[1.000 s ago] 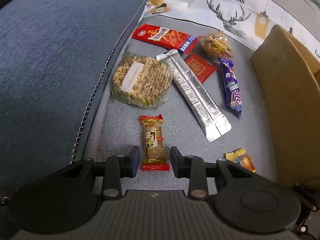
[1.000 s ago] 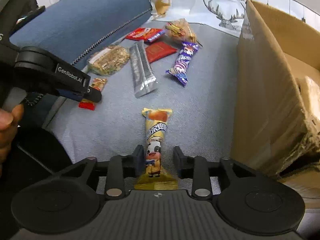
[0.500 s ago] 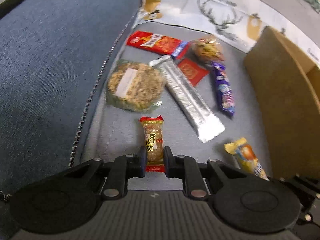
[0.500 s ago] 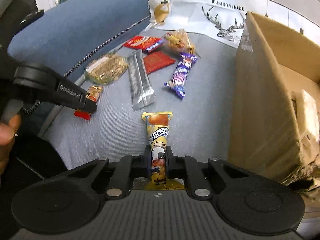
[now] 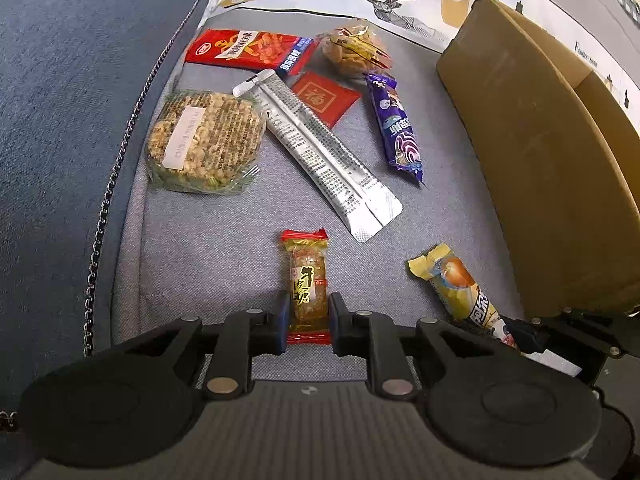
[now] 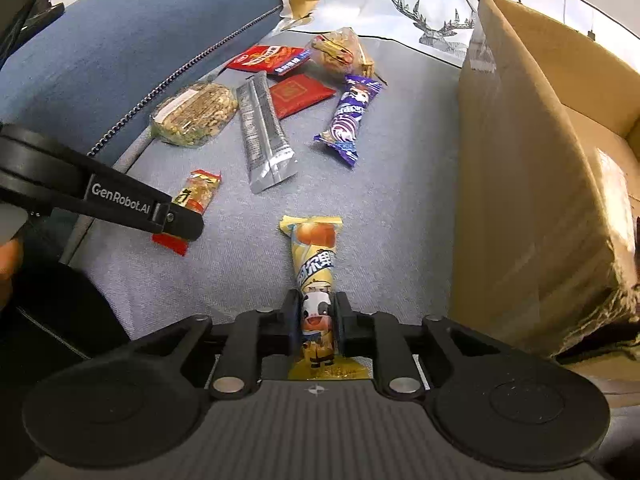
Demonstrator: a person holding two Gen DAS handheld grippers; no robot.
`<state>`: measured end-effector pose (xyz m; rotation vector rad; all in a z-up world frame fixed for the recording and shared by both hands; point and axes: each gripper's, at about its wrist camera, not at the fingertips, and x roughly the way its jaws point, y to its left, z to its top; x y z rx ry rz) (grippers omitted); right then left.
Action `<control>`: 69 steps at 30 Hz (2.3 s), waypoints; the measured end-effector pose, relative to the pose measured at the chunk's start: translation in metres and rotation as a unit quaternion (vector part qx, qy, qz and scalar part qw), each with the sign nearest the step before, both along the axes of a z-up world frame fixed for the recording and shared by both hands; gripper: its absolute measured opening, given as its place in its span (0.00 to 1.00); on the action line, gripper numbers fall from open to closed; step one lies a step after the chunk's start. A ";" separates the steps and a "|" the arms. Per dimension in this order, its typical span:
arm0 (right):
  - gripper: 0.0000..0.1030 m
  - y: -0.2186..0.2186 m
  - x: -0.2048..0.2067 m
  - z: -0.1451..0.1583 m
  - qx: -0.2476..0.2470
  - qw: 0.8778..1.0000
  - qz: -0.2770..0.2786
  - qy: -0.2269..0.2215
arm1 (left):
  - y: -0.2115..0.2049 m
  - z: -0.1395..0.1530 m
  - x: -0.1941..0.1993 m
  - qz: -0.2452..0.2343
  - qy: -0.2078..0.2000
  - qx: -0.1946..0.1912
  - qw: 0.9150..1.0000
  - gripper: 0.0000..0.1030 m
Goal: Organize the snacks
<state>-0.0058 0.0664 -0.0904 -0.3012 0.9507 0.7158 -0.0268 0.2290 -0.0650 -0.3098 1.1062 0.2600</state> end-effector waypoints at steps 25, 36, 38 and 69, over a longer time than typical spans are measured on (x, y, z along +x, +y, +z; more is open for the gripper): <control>0.12 -0.033 -0.026 0.061 0.084 0.992 0.054 -0.074 | -0.005 0.015 -0.014 -0.009 -0.059 0.024 0.998 0.18; 0.12 -0.101 -0.033 0.098 0.177 0.977 0.026 -0.116 | -0.009 0.018 -0.017 -0.004 -0.066 0.041 0.997 0.18; 0.12 -0.113 -0.030 0.102 0.182 0.976 0.019 -0.121 | -0.011 0.018 -0.017 -0.002 -0.065 0.047 0.997 0.18; 0.12 -0.272 0.067 0.105 0.277 0.926 -0.175 -0.186 | -0.023 0.030 -0.021 0.018 -0.090 0.111 0.990 0.18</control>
